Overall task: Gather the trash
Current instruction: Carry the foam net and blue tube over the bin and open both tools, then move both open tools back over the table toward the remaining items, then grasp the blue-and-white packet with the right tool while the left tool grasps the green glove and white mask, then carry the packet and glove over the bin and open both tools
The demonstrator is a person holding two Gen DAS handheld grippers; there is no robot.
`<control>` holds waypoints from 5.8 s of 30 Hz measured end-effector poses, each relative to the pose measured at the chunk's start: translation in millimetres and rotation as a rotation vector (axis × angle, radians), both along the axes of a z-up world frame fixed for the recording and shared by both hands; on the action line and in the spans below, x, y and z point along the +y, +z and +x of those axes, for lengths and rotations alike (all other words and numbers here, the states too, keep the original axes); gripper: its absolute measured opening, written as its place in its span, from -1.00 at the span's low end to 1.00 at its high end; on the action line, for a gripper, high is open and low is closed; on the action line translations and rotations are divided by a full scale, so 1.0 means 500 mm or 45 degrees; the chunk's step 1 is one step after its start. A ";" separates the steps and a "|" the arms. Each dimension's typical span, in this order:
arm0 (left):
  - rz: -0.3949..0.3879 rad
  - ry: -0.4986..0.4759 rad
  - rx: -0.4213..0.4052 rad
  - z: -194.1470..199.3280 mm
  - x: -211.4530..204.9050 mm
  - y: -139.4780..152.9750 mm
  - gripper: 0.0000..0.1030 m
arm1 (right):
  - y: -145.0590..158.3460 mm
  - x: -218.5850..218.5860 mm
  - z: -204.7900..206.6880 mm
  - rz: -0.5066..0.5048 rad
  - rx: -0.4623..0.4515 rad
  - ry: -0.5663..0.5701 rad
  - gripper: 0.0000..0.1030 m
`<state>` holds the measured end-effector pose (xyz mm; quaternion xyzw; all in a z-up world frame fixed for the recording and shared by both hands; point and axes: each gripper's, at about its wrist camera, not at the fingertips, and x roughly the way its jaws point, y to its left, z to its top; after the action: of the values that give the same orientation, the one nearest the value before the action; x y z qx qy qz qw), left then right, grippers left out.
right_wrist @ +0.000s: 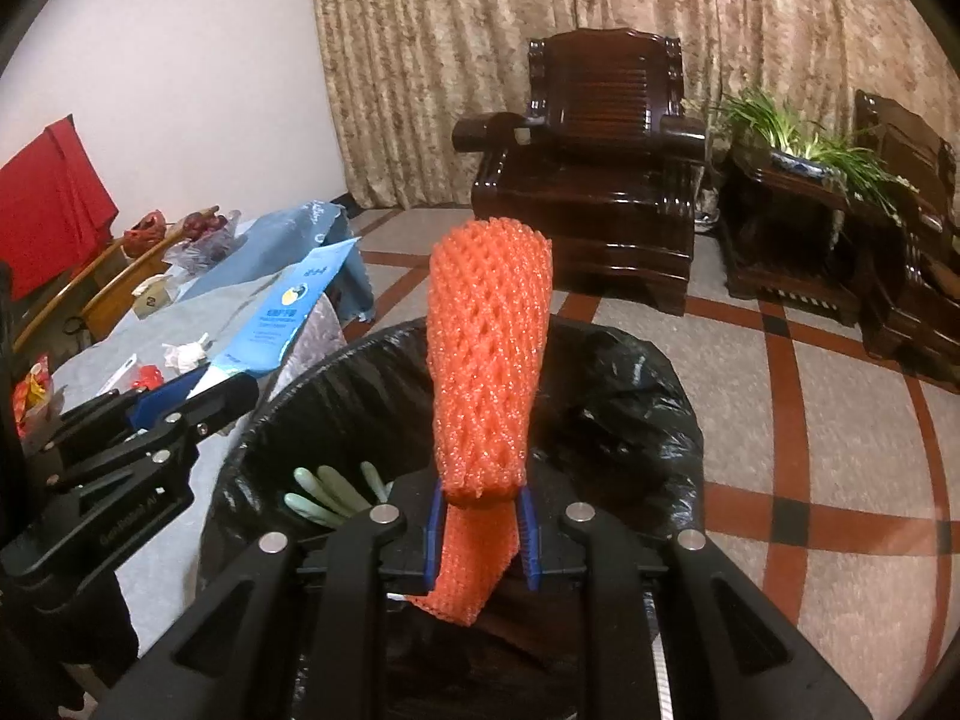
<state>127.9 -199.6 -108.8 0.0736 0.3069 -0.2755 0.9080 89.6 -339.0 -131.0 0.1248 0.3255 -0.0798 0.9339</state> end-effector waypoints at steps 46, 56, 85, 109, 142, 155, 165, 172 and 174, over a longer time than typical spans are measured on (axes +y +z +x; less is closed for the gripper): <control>0.050 0.634 -0.121 -0.019 0.548 0.052 0.80 | 0.052 0.370 0.123 -0.089 -0.147 0.430 0.88; 0.093 0.771 -0.093 -0.009 0.676 0.012 0.80 | -0.008 0.505 0.181 -0.095 -0.130 0.545 0.88; 0.086 0.848 0.062 0.039 0.830 -0.115 0.80 | -0.121 0.735 0.279 -0.068 0.059 0.849 0.88; 0.052 0.794 0.095 0.053 0.788 -0.127 0.80 | -0.150 0.702 0.315 -0.001 0.182 0.846 0.40; -0.017 0.641 0.265 0.133 0.702 -0.157 -0.49 | -0.097 0.605 0.291 -0.018 0.121 0.710 0.40; -0.073 0.646 0.117 0.067 0.674 -0.019 -0.50 | 0.003 0.576 0.245 0.004 -0.013 0.709 0.40; -0.097 0.562 0.067 0.039 0.600 0.032 -0.50 | 0.057 0.515 0.195 0.008 -0.083 0.660 0.40; -0.114 0.479 0.042 0.025 0.530 0.057 -0.50 | 0.087 0.438 0.155 -0.013 -0.120 0.579 0.40; -0.115 0.452 0.041 0.023 0.509 0.060 -0.50 | 0.091 0.411 0.143 -0.016 -0.124 0.549 0.40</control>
<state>139.4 54.7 -78.7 -0.0268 0.3170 -0.1257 0.9397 160.9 -133.4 -85.6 0.0500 0.2986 0.1260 0.9447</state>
